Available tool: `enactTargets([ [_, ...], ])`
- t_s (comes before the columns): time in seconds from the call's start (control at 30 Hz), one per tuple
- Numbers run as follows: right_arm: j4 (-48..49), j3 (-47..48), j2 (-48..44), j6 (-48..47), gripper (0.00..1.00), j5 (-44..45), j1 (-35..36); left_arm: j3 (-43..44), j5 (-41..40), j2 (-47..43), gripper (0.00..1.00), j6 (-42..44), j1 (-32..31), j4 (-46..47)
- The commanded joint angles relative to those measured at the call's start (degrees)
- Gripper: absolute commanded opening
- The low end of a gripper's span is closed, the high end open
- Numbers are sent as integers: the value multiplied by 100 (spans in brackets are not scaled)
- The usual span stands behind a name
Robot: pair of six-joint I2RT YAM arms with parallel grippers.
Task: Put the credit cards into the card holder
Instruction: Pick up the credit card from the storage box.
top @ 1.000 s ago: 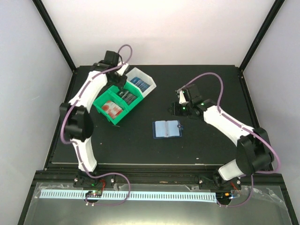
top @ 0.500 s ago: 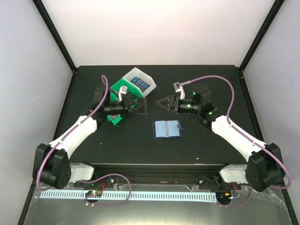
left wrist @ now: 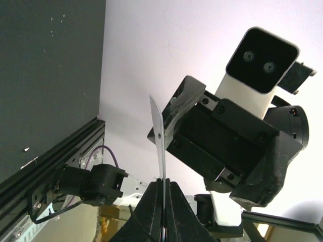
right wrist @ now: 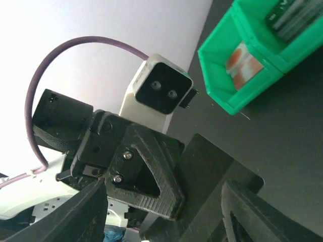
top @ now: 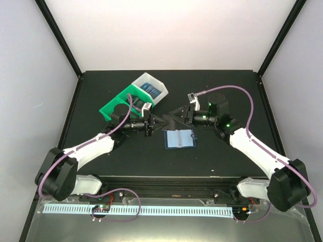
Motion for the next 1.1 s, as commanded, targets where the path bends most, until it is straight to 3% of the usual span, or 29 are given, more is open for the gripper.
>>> enactTargets([
  [0.0,-499,-413,-151,-109,60,207,37,10,-114,133,1,-339,-46,948],
  [0.13,-363,-701,-214,88,56,176,32,-3,-182,148,1,-292,-46,999],
  [0.27,-337,-910,-422,176,63,409,37,-47,-225,152,1,-143,-43,914],
  [0.4,-96,-970,-349,372,63,326,37,-54,-193,175,2,-100,-42,975],
  [0.63,1381,-1213,-194,1301,43,-219,37,-16,-147,96,2,30,-47,897],
  [0.83,2633,-1482,69,2116,19,-636,37,39,-108,114,2,190,-55,795],
  [0.93,2894,-1446,156,2093,4,-696,37,141,-140,56,4,597,-47,197],
  [1.03,2327,-1240,127,1474,1,-554,30,378,-342,-21,15,1602,-32,-1109],
  [1.07,1893,-1138,89,1092,1,-391,16,456,-528,-44,29,2038,-16,-1776],
])
